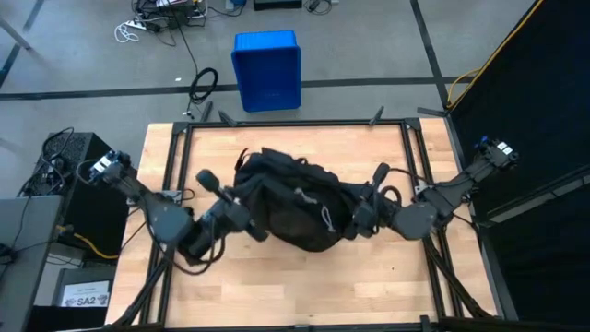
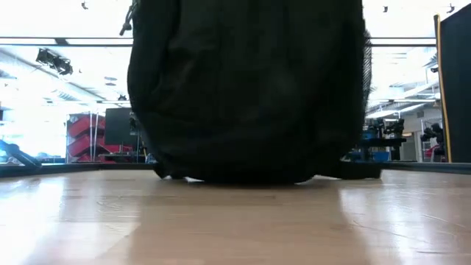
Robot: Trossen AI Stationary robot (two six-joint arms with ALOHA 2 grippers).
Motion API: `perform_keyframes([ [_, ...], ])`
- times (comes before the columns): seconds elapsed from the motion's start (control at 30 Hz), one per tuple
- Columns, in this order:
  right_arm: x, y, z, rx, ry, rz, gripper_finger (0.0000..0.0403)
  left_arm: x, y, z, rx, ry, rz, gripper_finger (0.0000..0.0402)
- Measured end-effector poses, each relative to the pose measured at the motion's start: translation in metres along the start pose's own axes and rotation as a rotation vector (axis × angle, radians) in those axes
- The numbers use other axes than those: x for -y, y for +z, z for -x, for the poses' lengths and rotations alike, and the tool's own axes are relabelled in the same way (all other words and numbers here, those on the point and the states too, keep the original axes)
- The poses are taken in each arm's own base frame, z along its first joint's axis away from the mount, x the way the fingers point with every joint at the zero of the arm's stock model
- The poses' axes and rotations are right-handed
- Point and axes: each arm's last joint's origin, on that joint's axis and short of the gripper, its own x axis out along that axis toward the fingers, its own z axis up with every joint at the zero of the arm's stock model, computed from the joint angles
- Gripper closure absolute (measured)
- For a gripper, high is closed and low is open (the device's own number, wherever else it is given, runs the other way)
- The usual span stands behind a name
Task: Unpack backpack
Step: Open the black backpack
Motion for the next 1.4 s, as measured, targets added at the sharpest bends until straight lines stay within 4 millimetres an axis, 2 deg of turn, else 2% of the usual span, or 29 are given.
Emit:
perform_keyframes([
  [0.17,-0.001,-0.024,-0.022,-0.122,0.207,-0.14,0.0402,-0.008,-0.006,-0.03,-0.059,0.085,-0.041,0.0401],
  [0.33,0.001,-0.041,-0.035,-0.235,0.241,-0.158,0.0402,-0.017,-0.017,-0.064,-0.115,0.163,-0.066,0.0401],
  [0.4,0.002,-0.044,-0.037,-0.26,0.288,-0.188,0.0402,-0.017,-0.024,-0.076,-0.107,0.146,-0.064,0.0401],
  [0.47,0.0,-0.048,-0.038,-0.284,0.337,-0.22,0.0402,-0.011,-0.034,-0.087,-0.083,0.055,-0.076,0.0401],
  [0.6,-0.011,-0.064,-0.038,-0.369,0.427,-0.239,0.0402,0.0,-0.058,-0.108,-0.086,-0.254,-0.036,0.0401],
  [0.67,-0.019,-0.074,-0.037,-0.414,0.459,-0.259,0.0402,0.001,-0.064,-0.114,-0.122,-0.295,0.02,0.0401],
  [0.8,-0.035,-0.099,-0.037,-0.504,0.496,-0.267,0.0402,0.009,-0.069,-0.113,-0.136,-0.33,0.048,0.0401],
  [1.03,-0.059,-0.143,-0.04,-0.588,0.464,-0.315,0.0402,0.027,-0.062,-0.095,-0.089,-0.536,0.146,0.0401],
  [1.13,-0.066,-0.156,-0.045,-0.567,0.452,-0.359,0.0403,0.052,-0.064,-0.087,-0.111,-0.642,0.177,0.0401],
  [1.27,-0.068,-0.167,-0.054,-0.544,0.427,-0.405,0.0403,0.102,-0.072,-0.068,-0.138,-0.736,0.132,0.0401],
  [1.4,-0.065,-0.173,-0.06,-0.549,0.402,-0.422,0.0403,0.145,-0.078,-0.038,-0.114,-0.806,0.079,0.0401],
])
